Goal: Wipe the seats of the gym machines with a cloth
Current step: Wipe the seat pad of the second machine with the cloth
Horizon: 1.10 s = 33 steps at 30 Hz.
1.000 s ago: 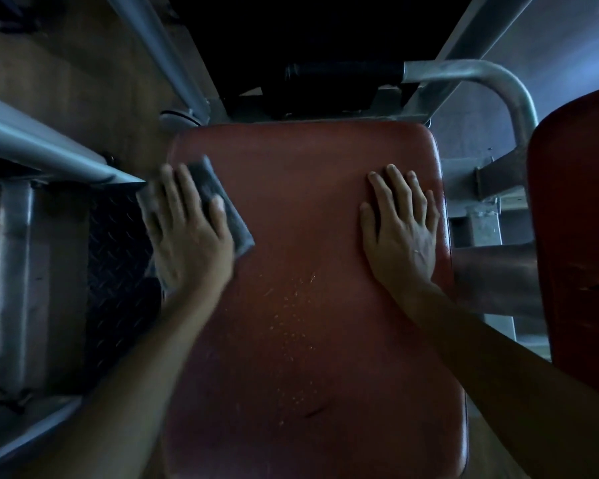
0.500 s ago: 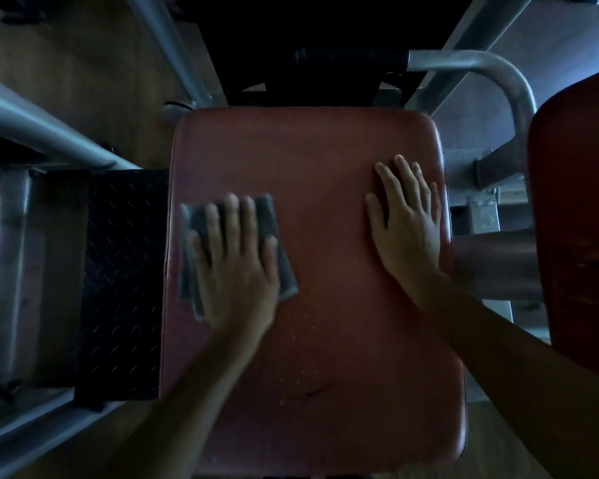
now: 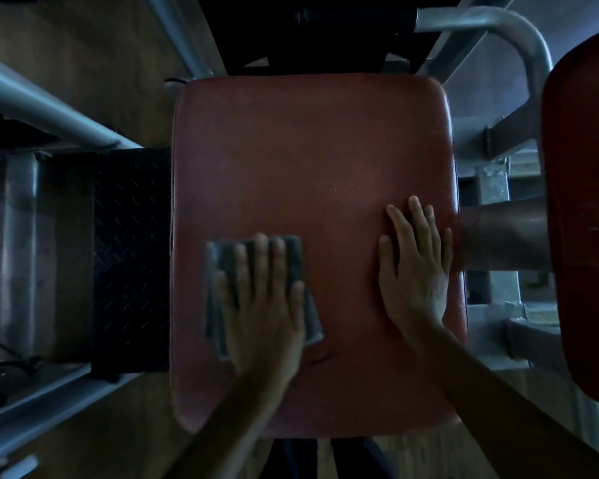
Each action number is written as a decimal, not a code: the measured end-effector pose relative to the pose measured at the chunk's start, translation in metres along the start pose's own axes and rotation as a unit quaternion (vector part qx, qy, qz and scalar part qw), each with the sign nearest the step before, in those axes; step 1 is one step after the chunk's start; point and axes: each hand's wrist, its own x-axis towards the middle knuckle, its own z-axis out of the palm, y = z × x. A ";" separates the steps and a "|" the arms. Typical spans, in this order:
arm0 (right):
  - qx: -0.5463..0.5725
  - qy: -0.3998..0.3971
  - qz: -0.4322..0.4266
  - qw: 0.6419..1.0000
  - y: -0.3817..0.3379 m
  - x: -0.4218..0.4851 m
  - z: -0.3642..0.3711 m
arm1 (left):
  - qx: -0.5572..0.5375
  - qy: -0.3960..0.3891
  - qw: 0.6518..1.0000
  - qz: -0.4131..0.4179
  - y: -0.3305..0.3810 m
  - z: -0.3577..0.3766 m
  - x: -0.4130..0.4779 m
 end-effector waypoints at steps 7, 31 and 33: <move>0.001 0.004 -0.009 1.000 0.004 -0.001 -0.002 | -0.017 0.036 0.992 0.124 0.046 0.000 0.091; -0.045 -0.044 -0.046 0.997 0.030 -0.101 -0.009 | -0.027 -0.012 0.998 -0.062 -0.047 -0.001 -0.072; -0.060 -0.031 -0.047 0.997 0.028 -0.100 -0.005 | -0.006 -0.012 1.000 0.017 -0.034 0.007 -0.101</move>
